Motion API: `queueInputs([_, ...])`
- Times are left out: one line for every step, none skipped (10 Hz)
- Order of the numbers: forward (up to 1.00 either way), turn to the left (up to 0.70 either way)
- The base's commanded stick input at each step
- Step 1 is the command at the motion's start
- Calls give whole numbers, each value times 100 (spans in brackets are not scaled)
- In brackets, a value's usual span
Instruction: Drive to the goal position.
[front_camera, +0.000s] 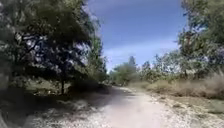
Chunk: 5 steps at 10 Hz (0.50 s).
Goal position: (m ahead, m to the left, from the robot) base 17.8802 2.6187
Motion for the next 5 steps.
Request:
queueInputs([50, -27])
queueInputs([50, -41])
queueInputs([50, -30])
queueInputs([50, 0])
queueInputs([50, 0])
